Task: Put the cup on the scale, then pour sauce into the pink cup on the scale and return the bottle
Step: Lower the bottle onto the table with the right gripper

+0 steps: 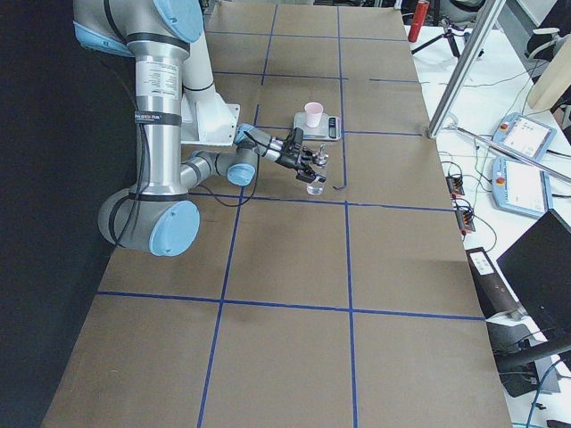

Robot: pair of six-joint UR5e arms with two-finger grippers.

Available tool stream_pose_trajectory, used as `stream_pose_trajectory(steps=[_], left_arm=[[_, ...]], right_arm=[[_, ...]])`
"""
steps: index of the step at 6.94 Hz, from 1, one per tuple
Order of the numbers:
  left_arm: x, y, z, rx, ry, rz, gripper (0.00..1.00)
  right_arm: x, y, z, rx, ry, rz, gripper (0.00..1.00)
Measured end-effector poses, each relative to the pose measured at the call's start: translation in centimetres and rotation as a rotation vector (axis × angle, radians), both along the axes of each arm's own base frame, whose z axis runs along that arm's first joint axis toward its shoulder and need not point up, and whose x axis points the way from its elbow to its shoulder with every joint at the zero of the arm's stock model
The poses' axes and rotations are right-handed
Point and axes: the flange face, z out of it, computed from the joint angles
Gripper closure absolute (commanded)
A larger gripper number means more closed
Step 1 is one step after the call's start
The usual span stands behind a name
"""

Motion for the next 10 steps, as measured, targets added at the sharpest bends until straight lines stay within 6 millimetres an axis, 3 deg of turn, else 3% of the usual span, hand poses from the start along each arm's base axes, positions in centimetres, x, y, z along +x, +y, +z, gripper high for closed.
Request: stream_pose_trajectory(steps=[3, 7, 10], left_arm=[[0.0, 0.0, 0.0, 0.003, 0.0, 0.0, 0.0], [0.1, -0.2, -0.1, 0.005, 0.0, 0.001, 0.0], [0.1, -0.5, -0.2, 0.008, 0.0, 0.002, 0.0]], right_arm=[[-0.7, -0.5, 1.3, -0.041, -0.108, 0.058, 1.0], [-2.6, -1.0, 3.6, -0.059, -0.068, 0.057, 1.0], [-2.6, -1.1, 4.3, -0.06, -0.03, 0.049, 1.0]])
